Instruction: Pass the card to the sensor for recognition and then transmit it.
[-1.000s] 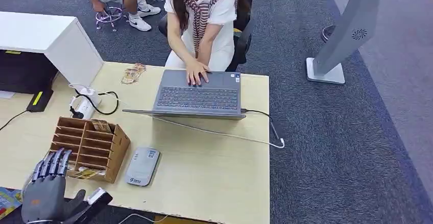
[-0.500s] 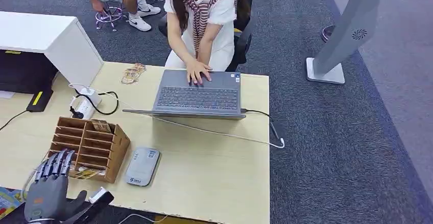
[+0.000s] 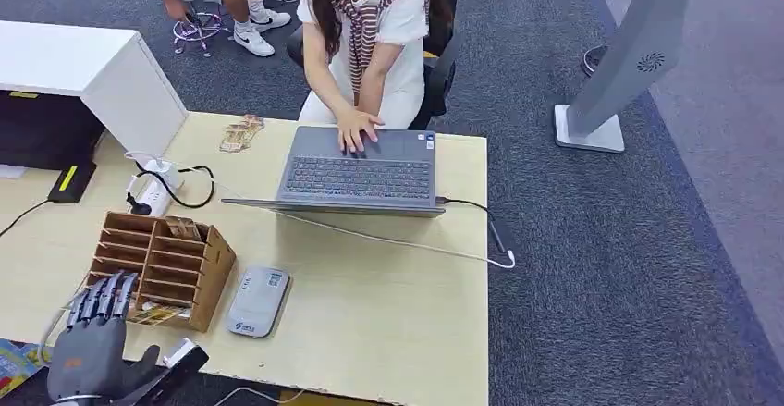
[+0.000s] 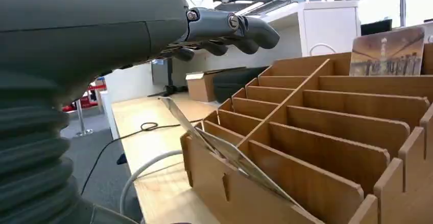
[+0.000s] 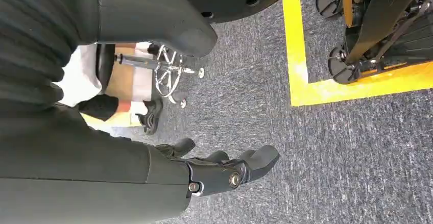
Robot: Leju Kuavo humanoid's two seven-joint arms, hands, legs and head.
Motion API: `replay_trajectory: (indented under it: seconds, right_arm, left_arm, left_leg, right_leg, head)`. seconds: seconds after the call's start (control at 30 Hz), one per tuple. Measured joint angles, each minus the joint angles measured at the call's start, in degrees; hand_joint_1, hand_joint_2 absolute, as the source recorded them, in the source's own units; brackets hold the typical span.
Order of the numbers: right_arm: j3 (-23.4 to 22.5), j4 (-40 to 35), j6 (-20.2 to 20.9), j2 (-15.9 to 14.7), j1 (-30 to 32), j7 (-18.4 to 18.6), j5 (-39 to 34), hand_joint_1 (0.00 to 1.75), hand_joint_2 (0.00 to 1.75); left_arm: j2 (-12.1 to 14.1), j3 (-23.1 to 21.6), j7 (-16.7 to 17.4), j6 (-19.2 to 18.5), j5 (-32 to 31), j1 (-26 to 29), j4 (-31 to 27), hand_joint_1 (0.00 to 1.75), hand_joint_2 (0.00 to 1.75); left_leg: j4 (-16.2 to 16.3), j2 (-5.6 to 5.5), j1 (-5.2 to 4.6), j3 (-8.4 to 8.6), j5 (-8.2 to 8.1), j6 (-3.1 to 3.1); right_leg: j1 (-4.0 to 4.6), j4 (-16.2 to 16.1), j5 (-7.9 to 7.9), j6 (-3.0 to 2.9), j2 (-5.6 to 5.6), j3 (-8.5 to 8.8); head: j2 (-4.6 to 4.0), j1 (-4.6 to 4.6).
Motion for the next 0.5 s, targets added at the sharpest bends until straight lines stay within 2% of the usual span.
replay_trajectory:
  seconds: [0.33, 0.37, 0.5]
  right_arm:
    - [-0.3, 0.0, 0.0, 0.0, 0.0, 0.0, 0.4, 0.00, 1.75]
    - [-0.4, 0.0, 0.0, 0.0, 0.0, 0.0, 0.6, 0.00, 1.75]
    - [-0.5, 0.0, 0.0, 0.0, 0.0, 0.0, 0.9, 0.00, 1.75]
  left_arm:
    - [0.0, 0.0, 0.7, -1.4, -0.5, -0.2, 0.1, 0.00, 1.75]
    - [0.0, 0.0, 0.7, -1.5, -0.6, -0.1, 0.1, 1.75, 1.75]
    - [0.0, 0.0, 1.1, -2.7, -0.7, -0.1, 0.1, 1.75, 1.75]
  left_leg:
    - [0.0, 0.00, 0.00, 0.00, 0.00, 0.00]
    - [0.0, 0.00, 0.00, 0.00, 0.00, 0.00]
    - [0.0, 0.00, 0.00, -0.01, 0.00, 0.00]
  right_leg:
    - [0.00, 0.0, 0.00, 0.00, 0.00, 0.00]
    - [0.00, 0.0, 0.00, 0.00, 0.00, 0.00]
    - [0.00, 0.0, 0.00, 0.00, 0.00, 0.00]
  head:
    - [0.00, 0.00]
    - [0.00, 0.00]
    - [0.00, 0.00]
